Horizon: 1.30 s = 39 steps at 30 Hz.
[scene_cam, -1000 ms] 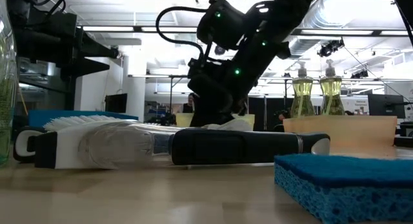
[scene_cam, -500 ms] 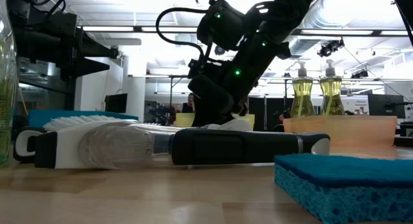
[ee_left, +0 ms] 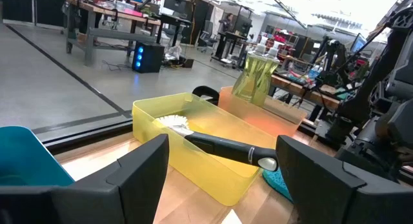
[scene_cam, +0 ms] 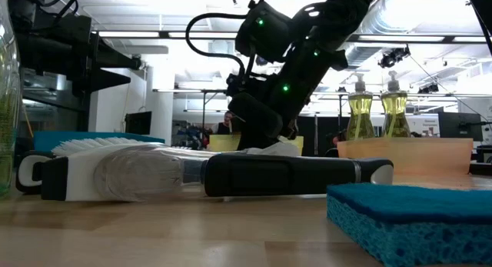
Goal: Pick & Place Kitchen Sink Supplies
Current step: Put the black dishwashing brush into the yellow bin
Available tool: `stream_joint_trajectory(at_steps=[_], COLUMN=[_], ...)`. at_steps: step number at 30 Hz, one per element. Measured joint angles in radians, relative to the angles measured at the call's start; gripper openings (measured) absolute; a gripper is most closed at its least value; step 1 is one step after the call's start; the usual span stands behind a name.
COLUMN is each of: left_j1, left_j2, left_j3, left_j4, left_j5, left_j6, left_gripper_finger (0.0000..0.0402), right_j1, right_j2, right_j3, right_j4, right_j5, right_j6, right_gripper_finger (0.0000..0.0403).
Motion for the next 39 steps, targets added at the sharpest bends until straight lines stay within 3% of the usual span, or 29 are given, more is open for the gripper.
stream_joint_trajectory(at_steps=[6,20,32,39], left_j1=[0.0,0.0,0.0,0.0], left_j2=[0.0,0.0,0.0,0.0], left_j3=[0.0,0.0,0.0,0.0], left_j4=[0.0,0.0,0.0,0.0], left_j5=[0.0,0.0,0.0,0.0], left_j6=[0.0,0.0,0.0,0.0], left_gripper_finger=[0.028,0.028,0.028,0.028], right_j1=[0.0,0.011,0.098,0.163], right_j2=[0.0,-0.071,-0.219,-0.321], right_j3=[0.001,0.001,0.001,0.001], right_j4=[0.005,-0.019,-0.243,-0.339], right_j5=[-0.031,-0.055,-0.132,-0.06], right_j6=[0.0,0.054,0.149,0.324], right_gripper_finger=[0.0108,0.0108,0.0108,0.0108])
